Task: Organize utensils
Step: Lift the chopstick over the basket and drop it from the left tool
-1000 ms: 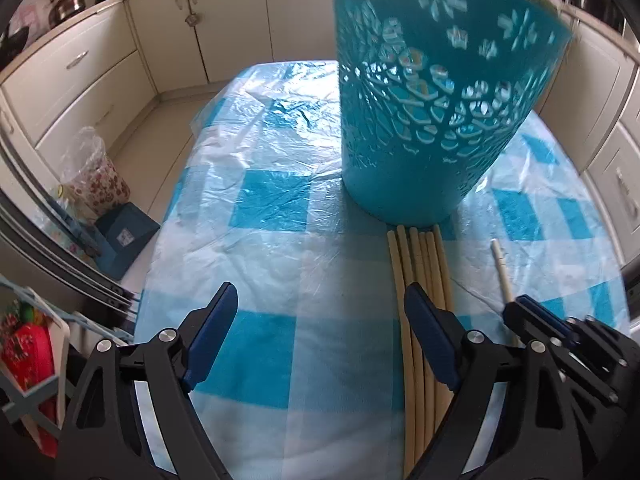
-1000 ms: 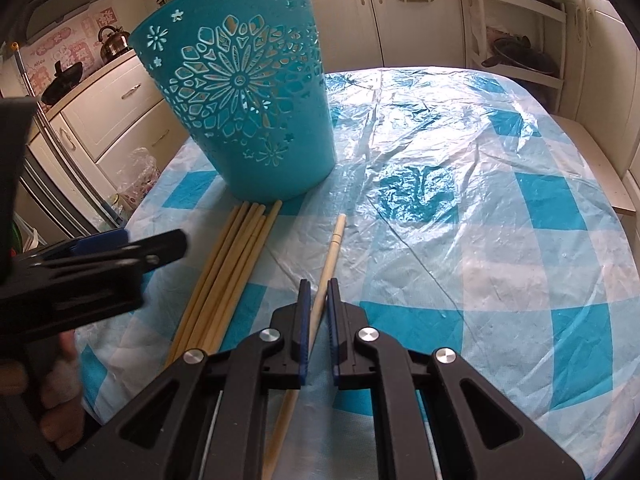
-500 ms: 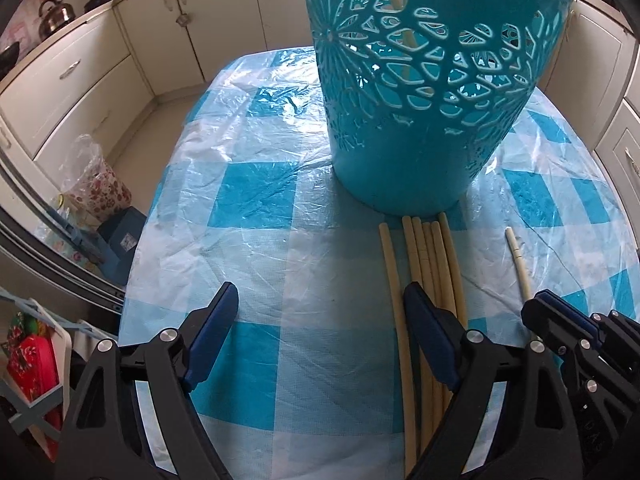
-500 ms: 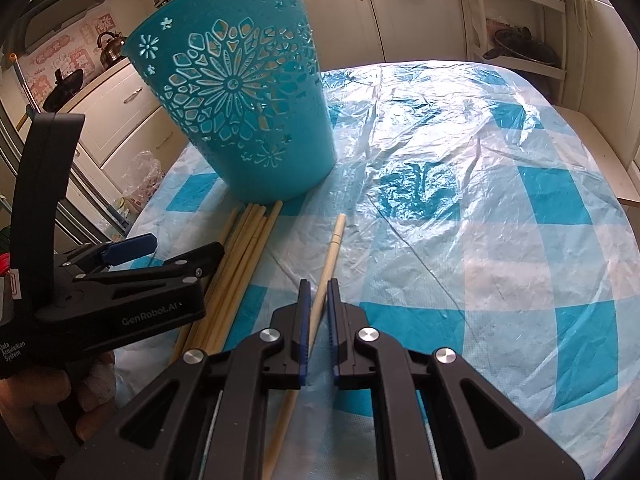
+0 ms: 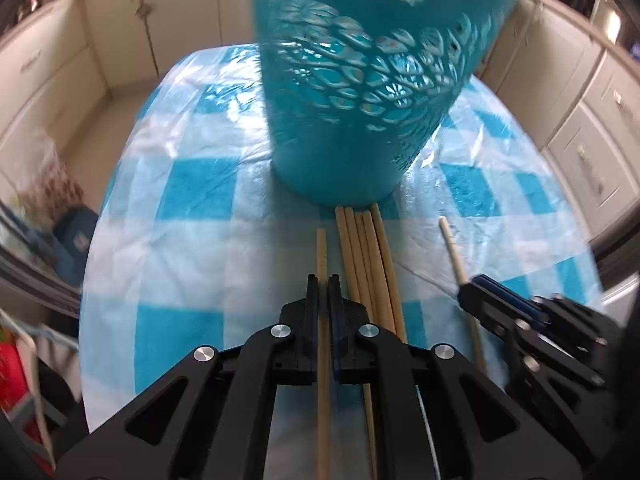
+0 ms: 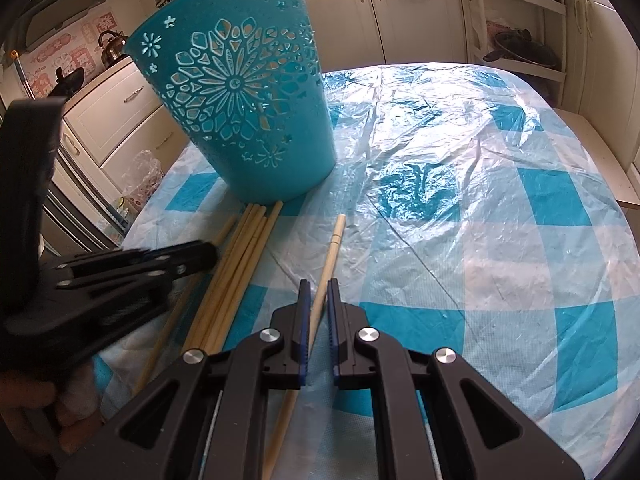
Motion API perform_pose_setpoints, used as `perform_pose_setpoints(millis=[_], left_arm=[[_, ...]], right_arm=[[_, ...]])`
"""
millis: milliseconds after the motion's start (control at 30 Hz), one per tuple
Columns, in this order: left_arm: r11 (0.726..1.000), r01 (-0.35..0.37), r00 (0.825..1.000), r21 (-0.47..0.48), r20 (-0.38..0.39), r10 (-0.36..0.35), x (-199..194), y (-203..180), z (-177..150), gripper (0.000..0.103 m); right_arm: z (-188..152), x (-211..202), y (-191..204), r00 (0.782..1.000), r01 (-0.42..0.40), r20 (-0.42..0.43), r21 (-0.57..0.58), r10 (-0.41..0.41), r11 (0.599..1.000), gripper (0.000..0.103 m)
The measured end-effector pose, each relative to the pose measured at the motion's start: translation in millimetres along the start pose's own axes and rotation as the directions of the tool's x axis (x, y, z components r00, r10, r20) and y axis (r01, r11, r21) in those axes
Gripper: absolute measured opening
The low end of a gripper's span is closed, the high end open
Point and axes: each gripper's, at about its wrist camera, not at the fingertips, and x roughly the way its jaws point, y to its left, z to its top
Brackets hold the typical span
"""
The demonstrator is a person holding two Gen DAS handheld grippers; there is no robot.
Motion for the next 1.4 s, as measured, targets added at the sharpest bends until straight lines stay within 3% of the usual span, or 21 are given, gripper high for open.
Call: perform_pose_setpoints(millis=[133, 233, 400, 567, 733, 800, 833, 933, 967, 1100, 1200, 1400], left_arm=[[0.984, 0.138, 0.99, -0.112, 0.019, -0.137, -42, 22, -10, 0.005], [0.968, 0.211, 0.977, -0.135, 0.073, -0.203, -76, 27, -8, 0.005], [0.943, 0.319, 0.928, -0.095, 0.232, -0.291, -142, 18, 21, 0.005], [0.93, 0.366, 0.859, -0.034, 0.398, -0.323, -192, 5, 63, 0.005], [0.946, 0.323, 0.803, -0.009, 0.532, -0.269, -219, -7, 108, 0.005], [0.956, 0.292, 0.768, -0.017, 0.6, -0.224, -224, -8, 125, 0.005], [0.963, 0.267, 0.738, -0.03, 0.649, -0.184, -224, -8, 135, 0.005], [0.977, 0.193, 0.671, -0.087, 0.739, -0.066, -219, -7, 152, 0.005], [0.98, 0.168, 0.661, -0.108, 0.75, -0.03, -212, -6, 158, 0.005], [0.983, 0.1, 0.639, -0.157, 0.767, 0.057, -188, -8, 173, 0.005], [0.987, 0.053, 0.645, -0.153, 0.76, 0.083, -166, -14, 178, 0.005], [0.987, 0.01, 0.708, -0.16, 0.698, 0.106, -121, -13, 175, 0.005]], right_arm=[[0, 0, -3, 1.0, -0.01, 0.0, 0.016, 0.01, 1.0, 0.009], [0, -1, -4, 1.0, -0.011, 0.001, 0.018, 0.011, 1.0, 0.009], [-1, -1, -5, 1.0, -0.013, 0.004, 0.021, 0.013, 1.0, 0.009], [-1, -2, -5, 1.0, -0.015, 0.005, 0.021, 0.015, 1.0, 0.009], [-1, -2, -5, 1.0, -0.021, 0.004, 0.027, 0.021, 0.999, 0.009], [-1, -2, -6, 1.0, -0.024, 0.003, 0.03, 0.024, 0.999, 0.009], [-1, -2, -7, 1.0, -0.025, 0.003, 0.03, 0.025, 0.999, 0.009], [0, -2, -8, 1.0, -0.029, 0.0, 0.034, 0.029, 0.999, 0.009], [0, -1, -8, 1.0, -0.03, -0.001, 0.036, 0.03, 0.999, 0.009], [2, 0, -9, 0.999, -0.037, -0.004, 0.04, 0.037, 0.999, 0.009], [4, 1, -8, 0.999, -0.043, -0.005, 0.045, 0.044, 0.998, 0.009], [5, 3, -9, 0.999, -0.05, -0.008, 0.049, 0.051, 0.998, 0.009]])
